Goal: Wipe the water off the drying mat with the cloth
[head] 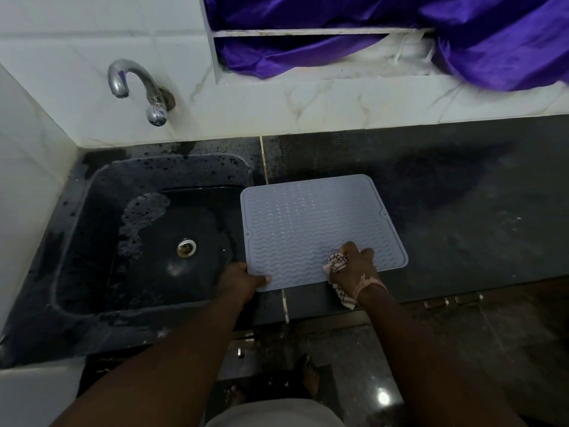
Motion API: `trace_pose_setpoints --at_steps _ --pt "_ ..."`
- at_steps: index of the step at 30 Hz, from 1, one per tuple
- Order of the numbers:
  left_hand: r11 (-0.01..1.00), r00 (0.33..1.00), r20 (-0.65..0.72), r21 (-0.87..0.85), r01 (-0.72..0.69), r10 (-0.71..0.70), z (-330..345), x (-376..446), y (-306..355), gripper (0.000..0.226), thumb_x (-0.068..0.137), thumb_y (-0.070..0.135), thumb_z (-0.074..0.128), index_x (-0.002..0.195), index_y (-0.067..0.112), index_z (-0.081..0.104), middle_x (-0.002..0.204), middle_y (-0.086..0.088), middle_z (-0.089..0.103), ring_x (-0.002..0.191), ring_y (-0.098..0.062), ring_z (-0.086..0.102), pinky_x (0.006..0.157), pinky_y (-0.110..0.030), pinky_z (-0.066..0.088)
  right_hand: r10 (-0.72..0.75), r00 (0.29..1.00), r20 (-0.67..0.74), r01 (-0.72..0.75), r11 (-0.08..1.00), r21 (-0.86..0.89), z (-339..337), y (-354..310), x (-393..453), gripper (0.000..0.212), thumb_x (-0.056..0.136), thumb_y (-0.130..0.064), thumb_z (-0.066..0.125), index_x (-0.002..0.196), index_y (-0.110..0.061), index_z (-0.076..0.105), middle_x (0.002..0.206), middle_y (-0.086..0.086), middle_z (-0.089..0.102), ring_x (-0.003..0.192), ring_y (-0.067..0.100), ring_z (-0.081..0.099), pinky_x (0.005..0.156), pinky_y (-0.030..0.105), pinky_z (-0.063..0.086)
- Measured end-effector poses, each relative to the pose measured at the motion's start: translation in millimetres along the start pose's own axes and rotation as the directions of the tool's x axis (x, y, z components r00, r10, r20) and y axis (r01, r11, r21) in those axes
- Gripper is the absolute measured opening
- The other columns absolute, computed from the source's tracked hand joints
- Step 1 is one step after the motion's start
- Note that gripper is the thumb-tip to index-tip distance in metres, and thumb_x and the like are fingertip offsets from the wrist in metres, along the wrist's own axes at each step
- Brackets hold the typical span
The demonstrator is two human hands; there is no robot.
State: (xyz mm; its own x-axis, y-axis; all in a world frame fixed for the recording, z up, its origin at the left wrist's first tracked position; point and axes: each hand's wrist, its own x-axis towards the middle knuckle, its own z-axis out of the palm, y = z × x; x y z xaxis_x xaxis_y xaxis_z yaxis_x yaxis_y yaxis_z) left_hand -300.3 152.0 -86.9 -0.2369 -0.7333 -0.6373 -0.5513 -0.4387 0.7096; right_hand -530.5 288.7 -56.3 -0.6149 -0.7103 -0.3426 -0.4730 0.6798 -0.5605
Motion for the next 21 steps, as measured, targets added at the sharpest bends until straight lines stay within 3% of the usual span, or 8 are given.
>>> trace_pose_setpoints --at_steps 2,4,10,16,21 --pt "0.998 1.000 -0.009 0.065 -0.016 0.016 1.5 2.9 -3.8 0.057 0.055 0.032 0.095 0.102 0.009 0.071 0.107 -0.006 0.074 0.096 -0.025 0.071 0.090 -0.045 0.059 0.005 0.999 0.047 -0.004 1.000 -0.012 -1.4 -0.6 3.7 0.053 0.081 -0.032 0.079 0.121 -0.017 0.047 0.132 0.022 0.034 0.110 0.038 0.055 0.103 0.042 0.048" --pt "0.992 1.000 -0.005 0.120 -0.024 0.025 2.4 9.6 -7.8 0.066 0.053 0.039 0.093 0.108 0.010 0.072 0.111 -0.006 0.074 0.097 -0.026 0.071 0.090 -0.045 0.059 -0.030 0.999 0.036 0.030 1.000 0.005 1.8 -4.6 2.6 0.046 0.082 -0.031 0.078 0.114 -0.019 0.047 0.123 0.017 0.037 0.099 0.031 0.056 0.098 0.040 0.050" --pt "0.967 0.998 -0.029 0.253 -0.045 0.054 4.0 0.7 5.2 0.056 0.069 0.030 0.090 0.115 0.008 0.069 0.116 -0.009 0.072 0.101 -0.026 0.069 0.091 -0.042 0.058 -0.117 0.993 -0.033 0.113 0.986 -0.122 23.4 -9.6 0.3 0.042 0.087 -0.030 0.073 0.120 -0.016 0.050 0.126 0.016 0.040 0.086 0.024 0.055 0.085 0.030 0.050" --pt "0.934 0.994 -0.074 0.354 -0.049 0.080 8.5 2.5 7.6 0.062 0.072 0.032 0.089 0.122 0.006 0.064 0.121 -0.012 0.069 0.108 -0.028 0.065 0.090 -0.038 0.055 0.003 1.000 -0.009 -0.005 0.982 -0.190 13.7 -12.7 11.7 0.047 0.090 -0.031 0.070 0.130 -0.015 0.049 0.144 0.027 0.036 0.112 0.037 0.059 0.096 0.037 0.049" --pt "0.917 0.991 -0.060 0.390 -0.083 0.116 10.7 2.8 6.9 0.049 0.076 0.027 0.086 0.117 0.006 0.068 0.118 -0.013 0.071 0.105 -0.029 0.066 0.084 -0.031 0.052 0.091 0.996 -0.022 -0.093 0.986 -0.141 -11.5 -3.2 24.3 0.053 0.087 -0.040 0.073 0.129 -0.016 0.051 0.130 0.018 0.047 0.110 0.033 0.057 0.094 0.040 0.048"
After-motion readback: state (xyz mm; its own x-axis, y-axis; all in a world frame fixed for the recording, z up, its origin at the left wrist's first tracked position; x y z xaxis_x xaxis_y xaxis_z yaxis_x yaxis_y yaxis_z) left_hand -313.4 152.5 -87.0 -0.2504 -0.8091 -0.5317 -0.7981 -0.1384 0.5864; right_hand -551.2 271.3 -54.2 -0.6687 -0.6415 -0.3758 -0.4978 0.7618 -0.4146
